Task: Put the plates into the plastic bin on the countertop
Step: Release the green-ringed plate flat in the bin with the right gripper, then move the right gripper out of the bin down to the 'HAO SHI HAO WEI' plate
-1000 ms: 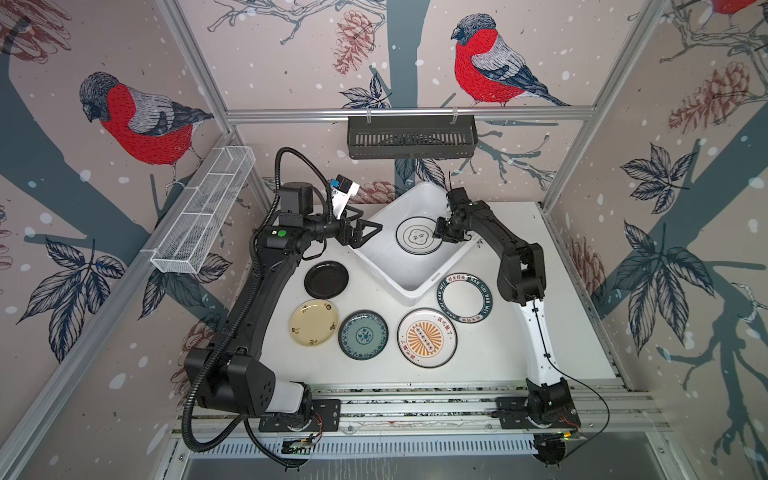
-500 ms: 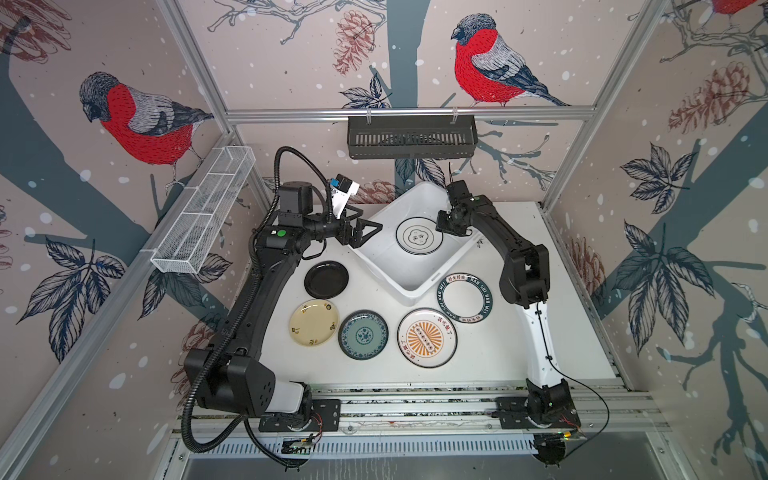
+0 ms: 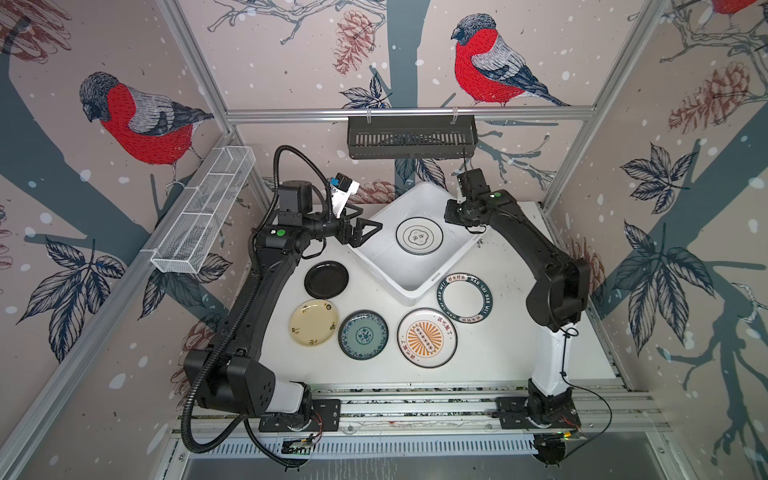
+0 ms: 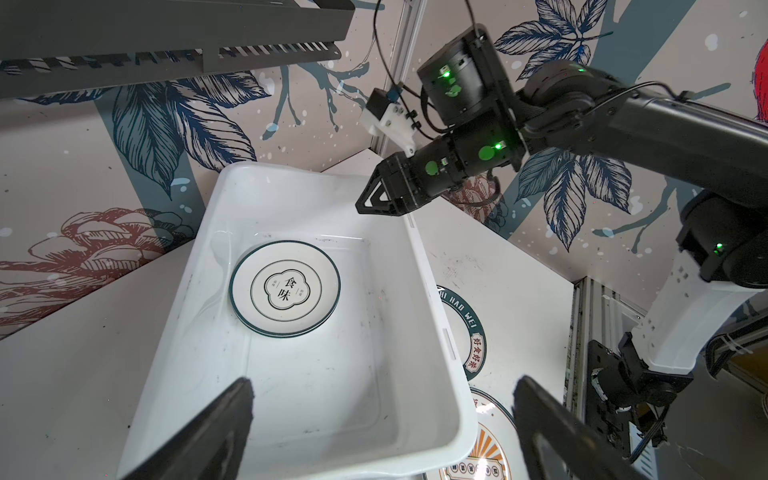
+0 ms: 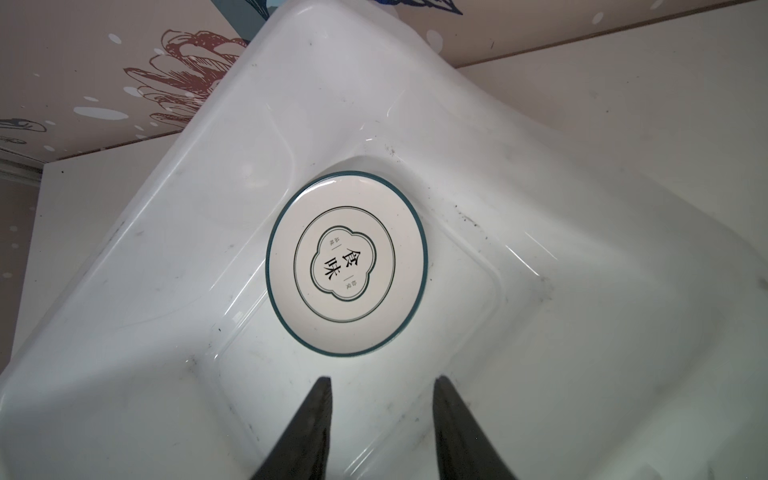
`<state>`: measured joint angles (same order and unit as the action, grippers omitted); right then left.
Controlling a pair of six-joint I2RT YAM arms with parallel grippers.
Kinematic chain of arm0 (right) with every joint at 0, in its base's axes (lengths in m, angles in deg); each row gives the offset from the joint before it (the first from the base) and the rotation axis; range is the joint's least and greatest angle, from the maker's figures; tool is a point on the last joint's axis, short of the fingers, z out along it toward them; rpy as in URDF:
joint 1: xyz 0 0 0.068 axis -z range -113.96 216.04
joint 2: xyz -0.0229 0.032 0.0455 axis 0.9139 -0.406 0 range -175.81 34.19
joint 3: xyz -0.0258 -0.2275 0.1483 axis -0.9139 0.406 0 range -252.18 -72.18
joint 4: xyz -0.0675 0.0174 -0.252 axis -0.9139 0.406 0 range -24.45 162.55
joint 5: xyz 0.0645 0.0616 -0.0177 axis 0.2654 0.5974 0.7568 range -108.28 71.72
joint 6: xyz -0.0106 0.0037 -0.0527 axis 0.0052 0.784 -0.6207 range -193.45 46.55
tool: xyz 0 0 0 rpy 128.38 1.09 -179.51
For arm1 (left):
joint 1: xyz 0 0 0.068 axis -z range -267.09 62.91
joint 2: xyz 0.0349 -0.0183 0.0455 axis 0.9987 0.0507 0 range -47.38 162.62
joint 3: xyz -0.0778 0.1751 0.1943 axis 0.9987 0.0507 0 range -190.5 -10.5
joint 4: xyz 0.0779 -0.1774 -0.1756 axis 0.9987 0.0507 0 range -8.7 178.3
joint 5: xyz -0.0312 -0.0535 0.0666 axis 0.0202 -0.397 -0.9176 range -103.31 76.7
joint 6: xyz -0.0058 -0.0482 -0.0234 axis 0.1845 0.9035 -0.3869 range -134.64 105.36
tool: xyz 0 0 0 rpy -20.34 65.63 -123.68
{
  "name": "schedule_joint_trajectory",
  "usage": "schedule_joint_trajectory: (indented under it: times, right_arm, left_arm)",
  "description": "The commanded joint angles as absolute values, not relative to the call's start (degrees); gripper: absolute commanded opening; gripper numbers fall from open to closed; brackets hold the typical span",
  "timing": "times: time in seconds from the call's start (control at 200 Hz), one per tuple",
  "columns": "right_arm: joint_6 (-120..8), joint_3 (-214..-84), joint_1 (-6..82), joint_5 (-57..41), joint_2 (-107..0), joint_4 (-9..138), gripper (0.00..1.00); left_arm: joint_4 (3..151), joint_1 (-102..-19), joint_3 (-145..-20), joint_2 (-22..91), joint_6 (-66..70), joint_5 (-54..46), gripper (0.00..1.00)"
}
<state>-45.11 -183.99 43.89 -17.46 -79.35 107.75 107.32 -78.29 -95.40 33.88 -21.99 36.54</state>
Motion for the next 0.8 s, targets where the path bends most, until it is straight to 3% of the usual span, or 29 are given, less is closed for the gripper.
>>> schedule_joint_trajectory:
  times: [0.0, 0.24, 0.475, 0.635, 0.796]
  right_arm:
    - [-44.8, -179.3, 43.7, -19.8, -73.4, 103.7, 0.42]
    - [-42.1, -154.5, 45.8, -21.7, -51.5, 93.7, 0.42]
    - [-36.8, -126.4, 57.2, -11.5, -31.8, 85.0, 0.43]
    - [-33.8, -113.9, 65.8, 2.4, -29.0, 78.8, 0.42]
    - [-34.0, -108.5, 70.4, 8.4, -31.9, 77.1, 0.40]
  left_arm:
    - [106.9, -78.2, -95.7, 33.6, -22.7, 37.1, 0.97]
    - [108.7, -78.2, -96.1, 34.3, -24.1, 36.7, 0.97]
    - [109.7, -78.2, -96.9, 35.2, -24.8, 35.3, 0.97]
    - [109.5, -78.2, -96.9, 35.4, -24.2, 35.4, 0.97]
    - [109.8, -78.2, -96.0, 35.3, -24.3, 35.8, 0.97]
